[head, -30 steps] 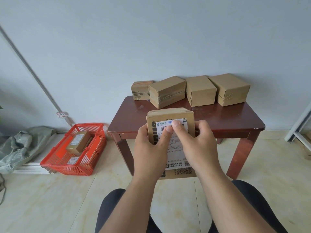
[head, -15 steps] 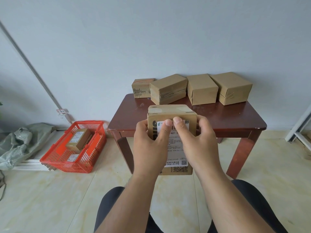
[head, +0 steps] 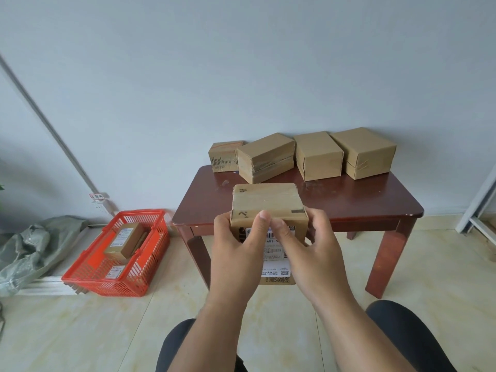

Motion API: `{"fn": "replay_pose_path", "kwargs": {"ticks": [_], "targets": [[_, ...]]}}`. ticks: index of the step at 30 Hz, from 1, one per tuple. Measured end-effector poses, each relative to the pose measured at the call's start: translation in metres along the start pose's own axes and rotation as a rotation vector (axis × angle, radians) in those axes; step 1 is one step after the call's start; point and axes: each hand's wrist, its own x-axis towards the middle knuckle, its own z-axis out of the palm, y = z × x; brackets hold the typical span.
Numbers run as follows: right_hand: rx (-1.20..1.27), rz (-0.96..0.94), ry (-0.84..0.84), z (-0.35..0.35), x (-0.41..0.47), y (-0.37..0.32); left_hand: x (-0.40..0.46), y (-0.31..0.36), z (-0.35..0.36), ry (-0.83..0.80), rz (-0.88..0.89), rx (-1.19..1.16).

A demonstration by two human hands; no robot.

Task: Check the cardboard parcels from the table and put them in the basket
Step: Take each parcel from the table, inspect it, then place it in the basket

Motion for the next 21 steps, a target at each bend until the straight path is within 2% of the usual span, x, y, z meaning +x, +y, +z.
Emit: {"fn": "replay_pose_path", "kwargs": {"ticks": [7,13,21], "targets": [[0.024,0.033,-0.017,0.000,0.012,0.001,-0.006,-0.006,0.000,-0.045,0.015,-0.019],[-0.023,0.005,-0.016,0.001,0.004,0.008,0.005,-0.004,-0.002,0.011,0.106,-0.009],[-0.048,-0.048,0.077,0.001,0.017,0.002,-0.004,-0.003,0.002,-0.038,0.170,0.040]]}}
